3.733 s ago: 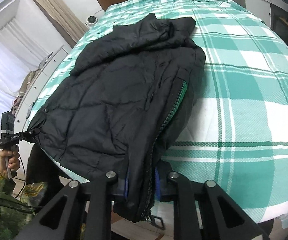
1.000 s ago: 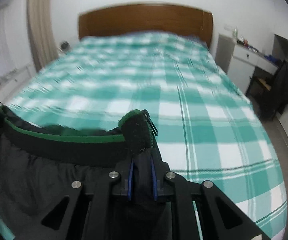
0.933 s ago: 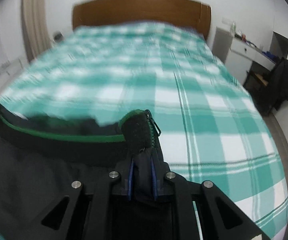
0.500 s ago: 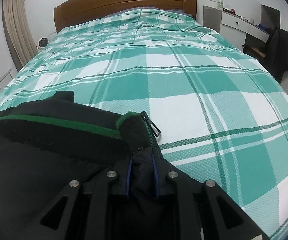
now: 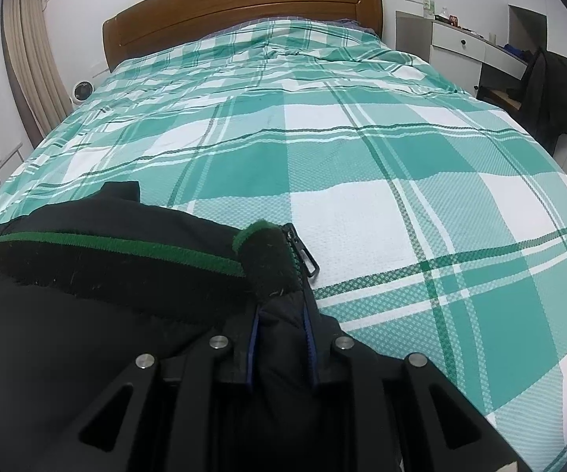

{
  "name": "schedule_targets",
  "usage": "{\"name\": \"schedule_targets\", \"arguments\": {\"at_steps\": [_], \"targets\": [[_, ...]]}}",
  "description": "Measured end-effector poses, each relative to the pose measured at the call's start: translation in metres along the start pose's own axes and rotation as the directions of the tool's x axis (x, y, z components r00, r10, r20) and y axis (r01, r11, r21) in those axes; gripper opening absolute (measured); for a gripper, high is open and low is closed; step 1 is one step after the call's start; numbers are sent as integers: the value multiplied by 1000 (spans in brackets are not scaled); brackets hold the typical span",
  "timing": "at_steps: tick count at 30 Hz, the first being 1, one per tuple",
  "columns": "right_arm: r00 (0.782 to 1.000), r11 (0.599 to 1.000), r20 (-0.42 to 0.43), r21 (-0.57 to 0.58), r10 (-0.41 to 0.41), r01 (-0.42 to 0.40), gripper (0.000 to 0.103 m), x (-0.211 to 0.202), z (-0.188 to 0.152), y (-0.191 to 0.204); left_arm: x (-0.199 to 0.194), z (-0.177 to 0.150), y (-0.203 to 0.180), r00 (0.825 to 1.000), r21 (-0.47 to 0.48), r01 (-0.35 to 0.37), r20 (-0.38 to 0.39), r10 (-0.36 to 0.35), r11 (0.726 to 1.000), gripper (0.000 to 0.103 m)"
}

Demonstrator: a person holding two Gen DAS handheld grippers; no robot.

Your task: Fold large clothes

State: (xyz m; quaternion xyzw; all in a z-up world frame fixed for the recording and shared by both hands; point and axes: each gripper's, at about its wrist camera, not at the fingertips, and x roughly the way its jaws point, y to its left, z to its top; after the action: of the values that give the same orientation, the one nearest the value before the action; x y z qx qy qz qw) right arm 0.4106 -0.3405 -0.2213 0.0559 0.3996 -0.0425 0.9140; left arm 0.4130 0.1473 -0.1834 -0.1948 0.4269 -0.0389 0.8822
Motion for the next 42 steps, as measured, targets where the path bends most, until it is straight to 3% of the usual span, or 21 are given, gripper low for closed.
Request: {"name": "schedule_targets", "arguments": {"at_steps": [15,20,23,24,28,31,33,36,39,42], "targets": [[999,999,-2,34,33,-33,22,4,2,-6,0,2,1,1000,-12,15,-1,-15,1000,67],[998,996,-17,62,66,-65,23,5,5,-12,-1,12,-6,997,-12,-5,-73,4,1000,74],[995,993,-47,78,93,-89,24,4,11,-15,-17,28,-23,986,47,-58,-152,64,997,75],[993,992,-60,80,100,-95,25,4,13,-16,-29,31,-27,989,62,-50,-138,59,997,75],[981,987,-144,113,129,-114,41,-7,27,-25,-99,39,-74,1000,166,26,-14,-24,986,85],[978,981,-137,134,159,-141,42,-35,37,-33,-123,27,-126,995,286,102,-11,-103,953,96],[981,980,-80,106,176,-167,44,-66,39,-34,-117,9,-165,988,363,152,-61,-140,919,97],[968,965,-20,75,252,-250,53,-108,28,-31,-88,-14,-198,986,411,158,-115,-120,898,96],[947,946,0,38,321,-321,55,-133,2,-26,-45,-40,-211,986,433,113,-161,-46,894,96],[952,952,20,5,305,-306,55,-135,-23,-25,-19,-64,-213,994,494,38,-109,19,869,100]]}}
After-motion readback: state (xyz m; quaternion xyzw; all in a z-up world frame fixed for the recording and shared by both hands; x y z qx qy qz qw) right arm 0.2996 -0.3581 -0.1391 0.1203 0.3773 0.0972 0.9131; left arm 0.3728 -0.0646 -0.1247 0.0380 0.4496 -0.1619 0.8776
